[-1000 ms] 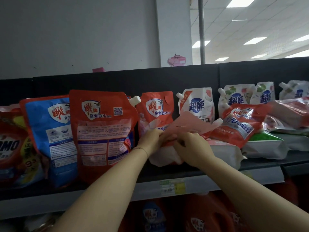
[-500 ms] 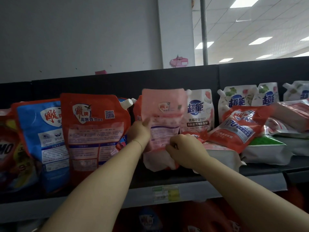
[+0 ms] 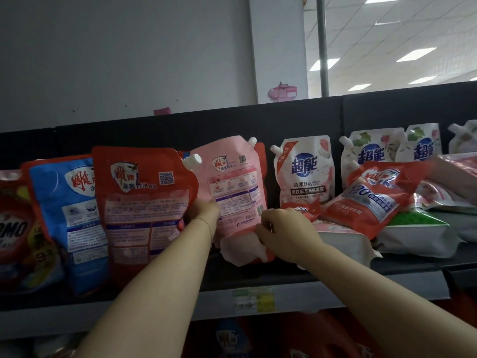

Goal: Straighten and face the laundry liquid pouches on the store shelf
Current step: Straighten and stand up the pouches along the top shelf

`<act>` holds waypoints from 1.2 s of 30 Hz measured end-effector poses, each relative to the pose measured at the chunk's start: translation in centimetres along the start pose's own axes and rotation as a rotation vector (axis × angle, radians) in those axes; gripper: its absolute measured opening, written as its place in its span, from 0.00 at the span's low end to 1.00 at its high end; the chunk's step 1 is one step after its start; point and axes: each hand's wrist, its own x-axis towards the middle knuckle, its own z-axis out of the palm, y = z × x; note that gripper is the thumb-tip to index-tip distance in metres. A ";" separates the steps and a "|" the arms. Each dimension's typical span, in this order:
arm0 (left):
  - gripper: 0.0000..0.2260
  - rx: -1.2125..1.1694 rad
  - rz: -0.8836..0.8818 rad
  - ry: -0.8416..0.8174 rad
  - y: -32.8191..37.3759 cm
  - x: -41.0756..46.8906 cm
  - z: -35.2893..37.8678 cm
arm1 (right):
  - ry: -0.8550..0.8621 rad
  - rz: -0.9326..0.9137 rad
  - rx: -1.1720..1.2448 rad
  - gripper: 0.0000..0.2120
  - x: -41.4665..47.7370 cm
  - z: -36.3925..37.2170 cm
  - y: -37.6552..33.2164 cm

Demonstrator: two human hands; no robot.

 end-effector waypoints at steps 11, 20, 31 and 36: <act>0.30 0.297 0.229 0.020 -1.8 -3.5 2.5 | -0.043 0.286 -0.141 0.12 1.2 -1.3 1.0; 0.23 0.417 0.503 -0.721 -1.0 -8.1 2.2 | -0.429 0.589 -0.292 0.22 3.0 -3.9 4.1; 0.29 0.669 0.693 -0.576 -2.9 -7.7 -0.4 | -0.075 0.684 0.148 0.07 3.3 -0.9 2.7; 0.31 0.390 0.693 -0.660 -3.8 -6.6 -3.0 | 0.161 0.553 0.150 0.09 2.9 0.1 0.3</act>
